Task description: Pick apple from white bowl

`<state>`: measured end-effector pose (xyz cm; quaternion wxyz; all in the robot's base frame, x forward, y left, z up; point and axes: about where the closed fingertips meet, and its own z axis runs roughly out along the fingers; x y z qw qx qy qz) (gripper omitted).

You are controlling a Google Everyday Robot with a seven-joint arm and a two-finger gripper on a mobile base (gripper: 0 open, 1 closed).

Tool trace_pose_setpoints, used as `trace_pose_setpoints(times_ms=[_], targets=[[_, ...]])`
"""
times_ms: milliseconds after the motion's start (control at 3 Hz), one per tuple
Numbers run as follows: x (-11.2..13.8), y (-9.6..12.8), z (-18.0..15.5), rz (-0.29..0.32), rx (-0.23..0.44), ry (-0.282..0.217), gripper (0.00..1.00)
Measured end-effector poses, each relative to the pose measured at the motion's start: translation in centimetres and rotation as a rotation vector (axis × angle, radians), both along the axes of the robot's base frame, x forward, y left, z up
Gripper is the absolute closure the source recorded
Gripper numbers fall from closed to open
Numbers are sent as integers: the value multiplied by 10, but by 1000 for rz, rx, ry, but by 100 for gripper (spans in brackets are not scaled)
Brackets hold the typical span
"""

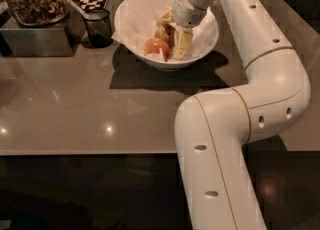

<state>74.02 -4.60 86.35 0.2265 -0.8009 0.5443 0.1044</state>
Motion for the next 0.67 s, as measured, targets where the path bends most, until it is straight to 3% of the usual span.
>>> trace_pose_setpoints(times_ms=[667], targets=[[-3,-2,-5,-7,3,27,60]])
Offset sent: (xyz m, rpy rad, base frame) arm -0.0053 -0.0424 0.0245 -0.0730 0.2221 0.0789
